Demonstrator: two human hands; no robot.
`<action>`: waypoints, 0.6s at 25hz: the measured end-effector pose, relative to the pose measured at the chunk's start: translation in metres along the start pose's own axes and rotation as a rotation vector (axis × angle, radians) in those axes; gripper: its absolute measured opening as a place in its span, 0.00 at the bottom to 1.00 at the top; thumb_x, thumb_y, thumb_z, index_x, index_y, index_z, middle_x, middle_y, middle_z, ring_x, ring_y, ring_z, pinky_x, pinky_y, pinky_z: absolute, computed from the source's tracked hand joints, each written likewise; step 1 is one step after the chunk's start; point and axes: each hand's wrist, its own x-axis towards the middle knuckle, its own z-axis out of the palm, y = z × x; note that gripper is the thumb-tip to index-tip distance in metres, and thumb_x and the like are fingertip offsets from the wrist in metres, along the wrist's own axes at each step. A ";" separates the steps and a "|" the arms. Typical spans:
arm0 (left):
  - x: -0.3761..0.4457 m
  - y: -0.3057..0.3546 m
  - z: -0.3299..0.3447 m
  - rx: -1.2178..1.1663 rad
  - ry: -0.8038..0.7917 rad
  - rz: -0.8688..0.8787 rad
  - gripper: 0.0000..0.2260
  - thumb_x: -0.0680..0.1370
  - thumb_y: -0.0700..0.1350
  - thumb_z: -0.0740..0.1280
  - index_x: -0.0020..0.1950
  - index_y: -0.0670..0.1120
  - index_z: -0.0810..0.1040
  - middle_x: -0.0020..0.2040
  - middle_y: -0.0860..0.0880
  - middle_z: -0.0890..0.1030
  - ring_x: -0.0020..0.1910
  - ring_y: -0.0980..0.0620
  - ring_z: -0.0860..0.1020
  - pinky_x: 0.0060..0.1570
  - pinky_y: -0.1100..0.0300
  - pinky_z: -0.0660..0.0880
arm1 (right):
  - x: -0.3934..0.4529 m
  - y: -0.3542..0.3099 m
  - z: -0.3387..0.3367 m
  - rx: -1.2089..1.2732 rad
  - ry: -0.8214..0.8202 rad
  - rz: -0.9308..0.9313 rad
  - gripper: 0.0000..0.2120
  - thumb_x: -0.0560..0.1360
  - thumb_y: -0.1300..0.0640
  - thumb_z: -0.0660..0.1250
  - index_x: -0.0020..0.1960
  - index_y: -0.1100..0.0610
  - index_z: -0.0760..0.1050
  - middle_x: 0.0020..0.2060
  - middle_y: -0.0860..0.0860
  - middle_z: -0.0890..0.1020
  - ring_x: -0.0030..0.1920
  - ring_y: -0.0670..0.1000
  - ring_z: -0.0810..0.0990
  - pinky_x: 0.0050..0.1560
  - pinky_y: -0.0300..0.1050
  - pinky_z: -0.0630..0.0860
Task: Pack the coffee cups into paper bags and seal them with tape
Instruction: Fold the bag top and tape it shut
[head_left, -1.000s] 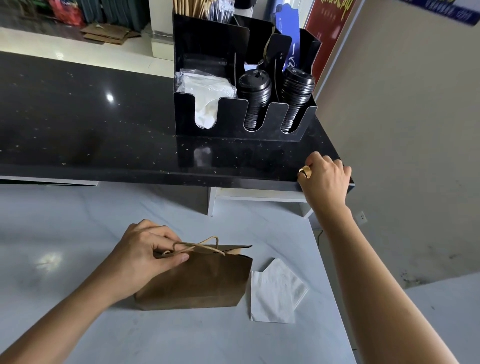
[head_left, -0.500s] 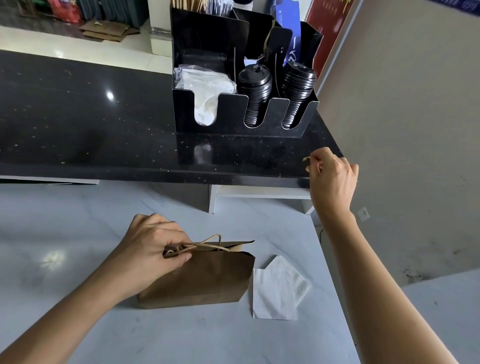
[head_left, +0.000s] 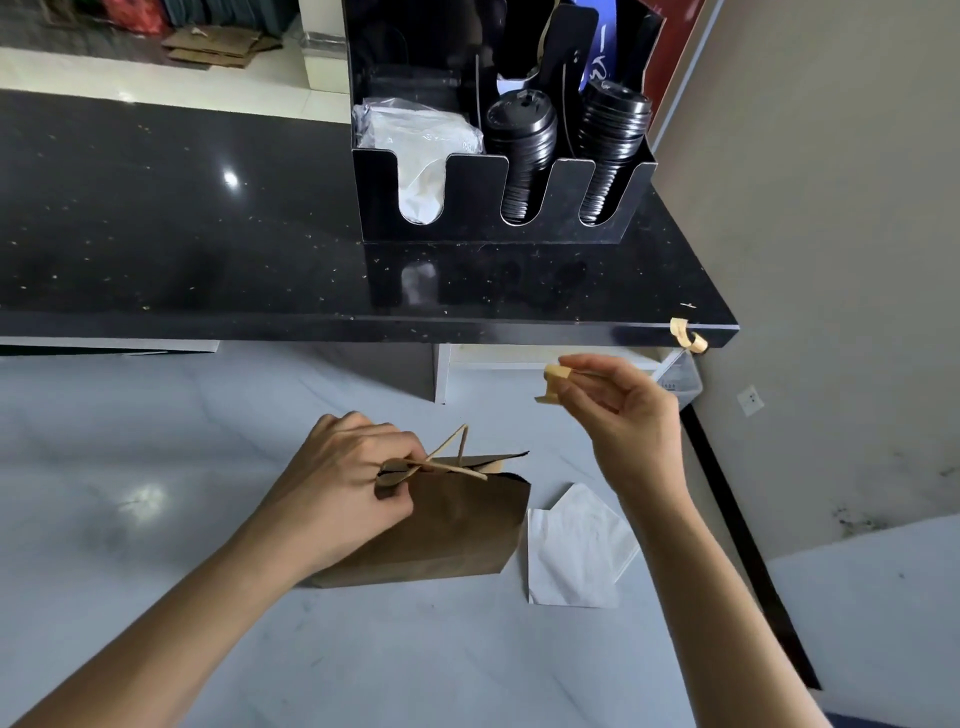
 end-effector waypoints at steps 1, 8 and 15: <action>-0.001 0.003 0.002 -0.005 0.013 -0.008 0.07 0.71 0.46 0.74 0.45 0.58 0.80 0.39 0.63 0.79 0.47 0.55 0.73 0.51 0.56 0.69 | -0.008 0.002 0.003 0.075 -0.010 0.030 0.07 0.77 0.68 0.72 0.53 0.60 0.83 0.44 0.52 0.89 0.46 0.51 0.88 0.51 0.41 0.83; 0.000 0.008 0.008 -0.106 0.064 -0.005 0.06 0.73 0.56 0.75 0.46 0.59 0.81 0.39 0.59 0.79 0.45 0.56 0.74 0.51 0.51 0.69 | -0.041 0.017 0.009 0.154 -0.093 0.098 0.05 0.73 0.66 0.77 0.45 0.59 0.82 0.43 0.49 0.87 0.45 0.54 0.87 0.50 0.42 0.78; 0.007 0.007 0.005 -0.106 -0.011 0.031 0.12 0.75 0.49 0.76 0.56 0.61 0.85 0.45 0.61 0.78 0.47 0.54 0.72 0.51 0.48 0.69 | -0.048 0.028 -0.001 -0.037 -0.206 -0.049 0.18 0.73 0.61 0.78 0.59 0.47 0.81 0.43 0.48 0.88 0.48 0.53 0.84 0.53 0.49 0.76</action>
